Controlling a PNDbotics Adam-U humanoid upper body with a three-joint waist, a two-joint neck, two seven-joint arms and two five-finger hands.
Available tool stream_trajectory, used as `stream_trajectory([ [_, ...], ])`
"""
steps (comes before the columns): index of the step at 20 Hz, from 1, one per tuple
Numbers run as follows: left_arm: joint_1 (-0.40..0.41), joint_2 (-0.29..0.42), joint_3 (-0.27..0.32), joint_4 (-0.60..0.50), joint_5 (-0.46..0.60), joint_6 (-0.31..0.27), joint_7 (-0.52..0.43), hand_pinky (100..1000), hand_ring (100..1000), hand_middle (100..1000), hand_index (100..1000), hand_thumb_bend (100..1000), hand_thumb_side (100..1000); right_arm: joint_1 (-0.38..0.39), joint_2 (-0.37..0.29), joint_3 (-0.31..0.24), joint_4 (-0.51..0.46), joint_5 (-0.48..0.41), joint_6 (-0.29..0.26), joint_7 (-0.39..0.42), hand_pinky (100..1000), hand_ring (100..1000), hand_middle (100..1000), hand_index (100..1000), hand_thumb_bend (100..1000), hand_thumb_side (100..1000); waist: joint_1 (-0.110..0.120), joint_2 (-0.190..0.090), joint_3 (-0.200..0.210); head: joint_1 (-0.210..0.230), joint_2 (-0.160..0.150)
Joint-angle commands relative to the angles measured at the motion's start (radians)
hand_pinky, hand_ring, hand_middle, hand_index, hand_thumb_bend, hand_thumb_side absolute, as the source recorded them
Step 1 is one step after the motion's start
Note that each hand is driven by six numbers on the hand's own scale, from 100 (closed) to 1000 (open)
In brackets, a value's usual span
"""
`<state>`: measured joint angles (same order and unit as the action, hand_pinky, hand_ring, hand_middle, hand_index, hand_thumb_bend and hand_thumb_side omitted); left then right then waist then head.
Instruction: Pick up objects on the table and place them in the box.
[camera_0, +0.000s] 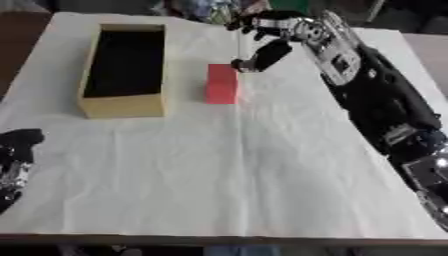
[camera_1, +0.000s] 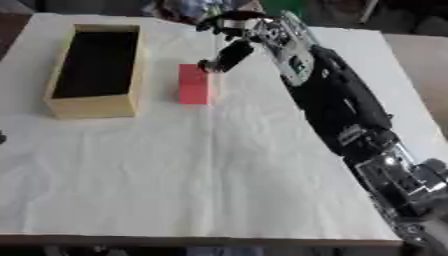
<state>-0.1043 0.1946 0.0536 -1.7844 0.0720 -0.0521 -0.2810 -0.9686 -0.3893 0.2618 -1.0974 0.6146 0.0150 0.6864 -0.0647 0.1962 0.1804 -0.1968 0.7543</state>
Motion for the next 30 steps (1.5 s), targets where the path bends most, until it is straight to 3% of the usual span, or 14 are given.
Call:
stream_trajectory([
  [1,-0.004,0.022,-0.001,-0.012,-0.001,-0.002,-0.003,1000,831,736,757,100,341,-0.027,0.001,0.004,0.017,0.014,-0.004,0.012,914,1000,991,1000,264,383,0.004,-0.017,0.002,-0.004,0.004],
  [8,-0.006,0.021,-0.002,-0.012,-0.003,-0.002,-0.004,1000,831,736,757,100,343,-0.032,0.031,0.000,0.095,0.068,-0.013,0.008,915,1000,990,1000,281,411,0.002,-0.013,0.005,-0.003,0.003],
  [18,-0.008,0.021,-0.003,-0.013,-0.002,-0.002,-0.004,1000,831,736,757,100,343,-0.033,0.052,-0.006,0.125,0.117,-0.026,-0.002,911,1000,964,1000,284,405,0.002,-0.011,0.010,-0.004,0.001],
  [23,-0.009,0.021,-0.003,-0.013,-0.002,-0.002,-0.005,1000,831,736,756,100,344,-0.032,0.060,-0.008,0.129,0.132,-0.029,-0.017,901,1000,869,1000,263,362,0.003,-0.009,0.013,-0.004,0.000],
  [26,-0.010,0.020,-0.004,-0.013,-0.003,-0.002,-0.005,1000,831,736,756,100,344,-0.031,0.064,-0.009,0.129,0.143,-0.034,-0.034,888,1000,779,995,257,288,0.002,-0.007,0.013,-0.004,0.000],
  [30,-0.009,0.020,-0.004,-0.013,-0.003,-0.002,-0.006,1000,831,736,756,100,346,-0.034,0.067,-0.010,0.123,0.174,-0.040,-0.065,873,1000,694,900,252,190,0.002,-0.006,0.013,-0.004,0.000],
])
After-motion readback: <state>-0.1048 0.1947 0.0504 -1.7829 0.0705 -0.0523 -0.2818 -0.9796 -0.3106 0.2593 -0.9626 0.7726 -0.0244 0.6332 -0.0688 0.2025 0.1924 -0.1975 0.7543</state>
